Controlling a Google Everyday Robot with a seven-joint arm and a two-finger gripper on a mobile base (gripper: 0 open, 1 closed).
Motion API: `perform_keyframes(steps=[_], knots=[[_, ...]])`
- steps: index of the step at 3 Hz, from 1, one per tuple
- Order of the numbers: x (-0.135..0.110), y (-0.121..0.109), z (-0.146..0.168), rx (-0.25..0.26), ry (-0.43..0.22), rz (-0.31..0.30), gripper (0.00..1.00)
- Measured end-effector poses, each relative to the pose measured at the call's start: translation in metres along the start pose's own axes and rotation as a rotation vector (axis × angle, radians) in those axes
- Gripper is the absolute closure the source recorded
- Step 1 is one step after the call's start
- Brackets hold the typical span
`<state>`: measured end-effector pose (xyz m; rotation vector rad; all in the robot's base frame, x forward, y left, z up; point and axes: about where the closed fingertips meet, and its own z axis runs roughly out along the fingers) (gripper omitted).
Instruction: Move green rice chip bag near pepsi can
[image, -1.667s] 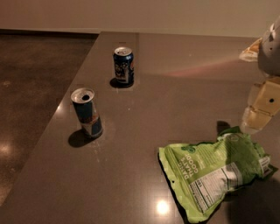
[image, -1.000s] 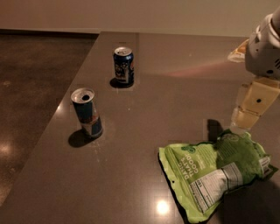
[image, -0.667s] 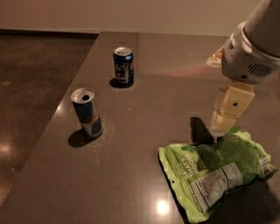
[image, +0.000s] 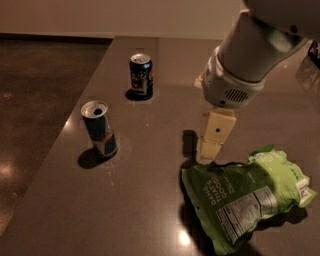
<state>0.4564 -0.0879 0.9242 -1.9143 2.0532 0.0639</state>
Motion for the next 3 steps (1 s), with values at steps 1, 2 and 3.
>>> perform_keyframes(steps=[1,2,3], knots=[[-0.006,-0.002,0.014,-0.009,0.036,-0.046,0.00],[0.006,-0.002,0.020,-0.030,0.078,-0.088,0.00],[0.007,-0.002,0.021,-0.031,0.081,-0.094,0.00]])
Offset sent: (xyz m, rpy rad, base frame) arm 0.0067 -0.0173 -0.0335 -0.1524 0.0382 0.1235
